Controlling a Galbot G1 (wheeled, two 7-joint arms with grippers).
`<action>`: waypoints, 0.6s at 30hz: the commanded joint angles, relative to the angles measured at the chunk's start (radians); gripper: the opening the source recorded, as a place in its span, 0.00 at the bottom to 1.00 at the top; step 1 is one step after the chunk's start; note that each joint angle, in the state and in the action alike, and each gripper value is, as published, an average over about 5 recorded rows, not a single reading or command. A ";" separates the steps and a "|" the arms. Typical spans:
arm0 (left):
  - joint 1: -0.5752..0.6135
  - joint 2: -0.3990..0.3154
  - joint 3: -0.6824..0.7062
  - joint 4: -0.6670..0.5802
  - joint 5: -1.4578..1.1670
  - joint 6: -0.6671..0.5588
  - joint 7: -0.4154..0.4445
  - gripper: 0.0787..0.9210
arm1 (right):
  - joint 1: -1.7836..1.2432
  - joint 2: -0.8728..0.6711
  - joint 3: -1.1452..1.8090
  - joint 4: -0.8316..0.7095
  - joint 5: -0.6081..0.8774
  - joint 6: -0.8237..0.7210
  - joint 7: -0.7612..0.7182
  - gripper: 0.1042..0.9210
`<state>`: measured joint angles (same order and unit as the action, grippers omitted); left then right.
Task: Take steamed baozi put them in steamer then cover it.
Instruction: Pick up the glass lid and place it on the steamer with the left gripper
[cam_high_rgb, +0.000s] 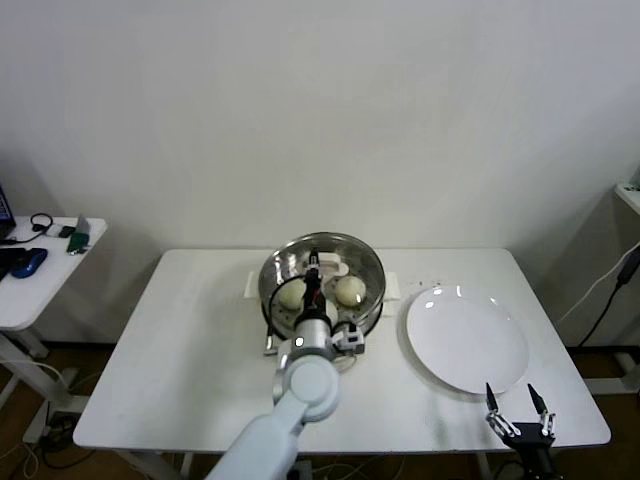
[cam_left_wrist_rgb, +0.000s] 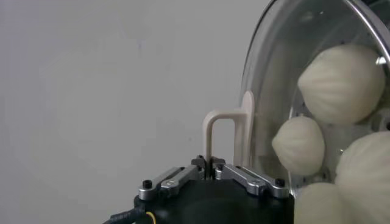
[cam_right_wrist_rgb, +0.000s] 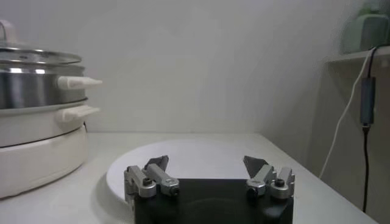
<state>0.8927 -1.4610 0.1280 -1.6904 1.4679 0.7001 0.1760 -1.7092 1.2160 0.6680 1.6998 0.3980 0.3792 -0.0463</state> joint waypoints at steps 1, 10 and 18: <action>0.000 -0.007 -0.003 0.040 0.015 -0.004 -0.009 0.07 | 0.001 0.000 -0.001 -0.003 0.002 0.004 -0.001 0.88; -0.005 0.004 -0.007 0.045 0.016 -0.010 -0.009 0.07 | 0.002 0.003 0.003 -0.004 0.001 0.010 0.000 0.88; 0.003 0.005 -0.010 0.037 0.015 -0.014 -0.003 0.07 | 0.003 0.006 0.004 -0.001 -0.002 0.013 0.000 0.88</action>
<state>0.8913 -1.4569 0.1214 -1.6568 1.4860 0.6866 0.1680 -1.7060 1.2210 0.6711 1.6962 0.3971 0.3917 -0.0468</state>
